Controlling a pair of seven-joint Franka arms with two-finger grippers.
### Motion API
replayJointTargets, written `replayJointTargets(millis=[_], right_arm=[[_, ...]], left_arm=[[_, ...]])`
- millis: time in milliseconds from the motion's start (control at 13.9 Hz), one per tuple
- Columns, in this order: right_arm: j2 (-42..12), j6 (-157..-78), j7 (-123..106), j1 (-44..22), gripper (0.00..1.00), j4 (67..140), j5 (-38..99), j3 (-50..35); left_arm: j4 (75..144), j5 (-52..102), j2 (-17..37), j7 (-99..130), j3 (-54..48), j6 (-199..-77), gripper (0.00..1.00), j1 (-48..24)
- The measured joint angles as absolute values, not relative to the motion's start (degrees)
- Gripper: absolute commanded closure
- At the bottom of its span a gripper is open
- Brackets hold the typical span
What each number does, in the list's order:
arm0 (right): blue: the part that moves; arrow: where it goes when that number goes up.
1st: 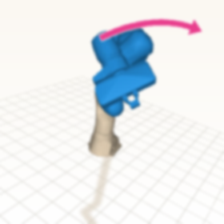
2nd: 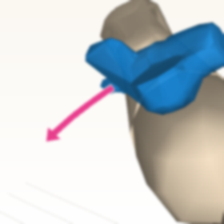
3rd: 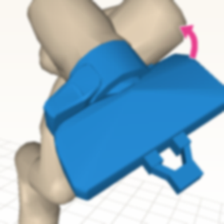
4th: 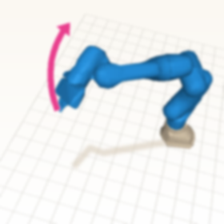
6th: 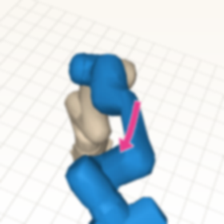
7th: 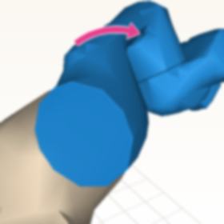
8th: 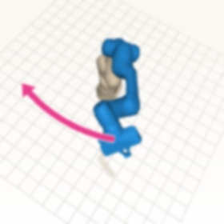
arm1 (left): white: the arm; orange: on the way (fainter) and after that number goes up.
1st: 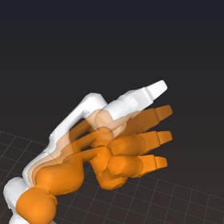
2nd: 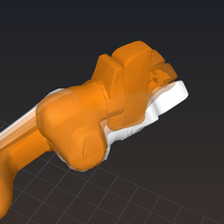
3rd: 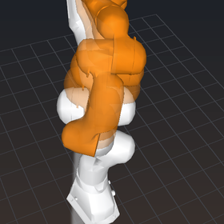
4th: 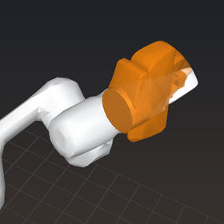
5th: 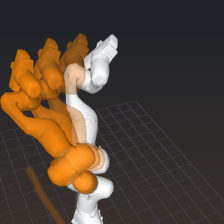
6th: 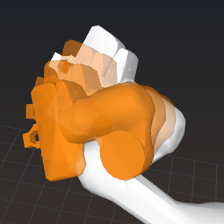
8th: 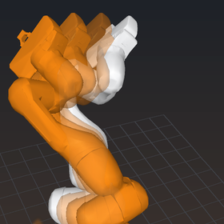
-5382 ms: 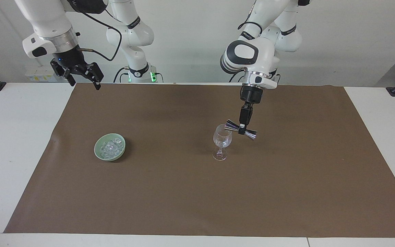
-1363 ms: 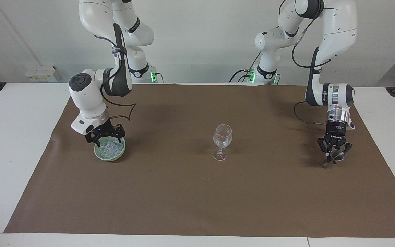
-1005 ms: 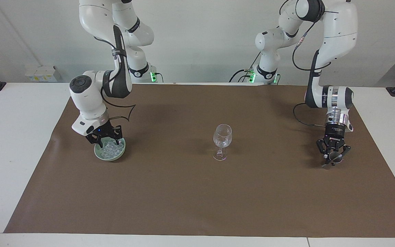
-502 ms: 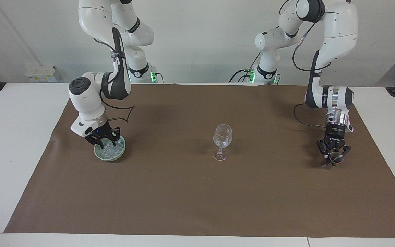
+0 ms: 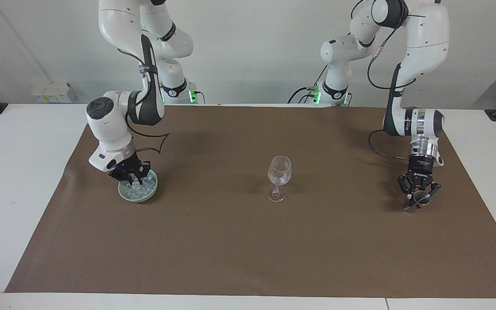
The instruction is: Pour wine and add ice with both arms
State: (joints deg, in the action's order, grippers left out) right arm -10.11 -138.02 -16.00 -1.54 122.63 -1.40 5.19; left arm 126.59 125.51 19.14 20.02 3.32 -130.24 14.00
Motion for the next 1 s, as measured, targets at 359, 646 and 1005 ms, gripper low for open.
replayJointTargets(millis=[359,646,1005], right_arm=[[-10.1,-137.9,-16.0,-1.5,0.97,122.3,-1.4,5.2],[-8.8,-132.8,-13.1,-1.5,1.0,119.4,-1.4,5.2],[-5.5,-126.6,0.3,-1.9,1.0,115.8,-1.3,2.7]], left_arm=[[126.6,125.5,19.2,20.1,3.4,-129.9,0.59,14.0],[126.6,125.5,19.2,20.1,3.5,-129.8,0.46,14.0],[126.6,125.5,19.2,20.1,3.6,-129.8,0.19,14.1]])
